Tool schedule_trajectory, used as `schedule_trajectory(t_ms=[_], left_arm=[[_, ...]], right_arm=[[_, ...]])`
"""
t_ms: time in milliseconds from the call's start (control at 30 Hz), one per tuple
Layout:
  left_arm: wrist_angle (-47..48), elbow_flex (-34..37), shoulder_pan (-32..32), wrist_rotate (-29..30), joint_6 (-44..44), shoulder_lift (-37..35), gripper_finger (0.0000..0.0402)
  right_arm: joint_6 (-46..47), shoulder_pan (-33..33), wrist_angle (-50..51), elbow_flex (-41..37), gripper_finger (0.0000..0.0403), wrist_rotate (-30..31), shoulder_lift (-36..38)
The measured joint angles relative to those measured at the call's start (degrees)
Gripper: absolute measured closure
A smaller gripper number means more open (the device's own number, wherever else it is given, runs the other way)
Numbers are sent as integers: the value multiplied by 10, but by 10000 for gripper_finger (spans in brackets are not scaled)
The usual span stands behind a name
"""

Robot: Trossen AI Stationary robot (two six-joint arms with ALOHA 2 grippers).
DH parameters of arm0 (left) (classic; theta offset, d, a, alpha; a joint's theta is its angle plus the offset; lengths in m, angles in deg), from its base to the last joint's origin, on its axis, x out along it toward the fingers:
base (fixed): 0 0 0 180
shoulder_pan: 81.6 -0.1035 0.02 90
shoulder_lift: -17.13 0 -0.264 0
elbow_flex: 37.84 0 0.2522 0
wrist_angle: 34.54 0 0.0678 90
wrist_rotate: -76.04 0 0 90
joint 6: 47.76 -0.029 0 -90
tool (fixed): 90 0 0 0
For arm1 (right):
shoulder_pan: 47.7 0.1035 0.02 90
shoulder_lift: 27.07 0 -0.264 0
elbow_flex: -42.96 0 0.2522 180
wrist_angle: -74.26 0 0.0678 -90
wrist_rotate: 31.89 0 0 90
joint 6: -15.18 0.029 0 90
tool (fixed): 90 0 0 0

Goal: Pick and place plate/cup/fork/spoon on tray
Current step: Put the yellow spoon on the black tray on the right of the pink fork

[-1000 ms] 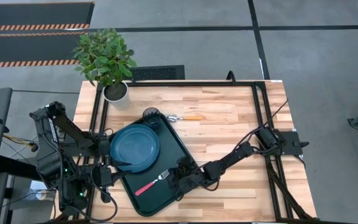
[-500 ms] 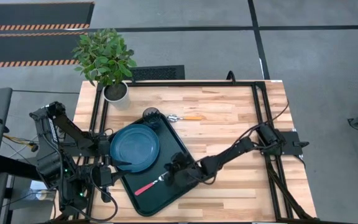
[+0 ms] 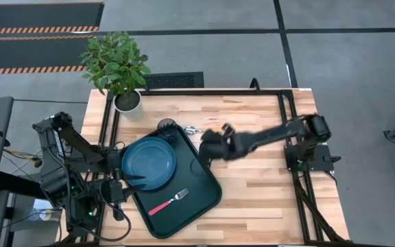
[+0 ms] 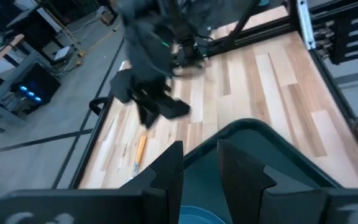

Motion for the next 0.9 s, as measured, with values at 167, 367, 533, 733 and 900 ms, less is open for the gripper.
schedule_trajectory(t_ms=[167,367,533,733,900], left_arm=[[20,0,0,4,23,0,315],[29,0,0,2,47,0,315],[41,2,0,-3,61,0,315],[52,2,-6,6,64,0,315],[56,2,-9,8,73,0,315]], right_arm=[[-160,-90,38,-1,230,-68,12],[-373,-186,-3,-30,180,-227,-30],[-436,-251,-17,-32,176,-287,-72],[-468,-286,-46,-34,181,-330,-112],[-467,-292,-60,-31,183,-341,-138]])
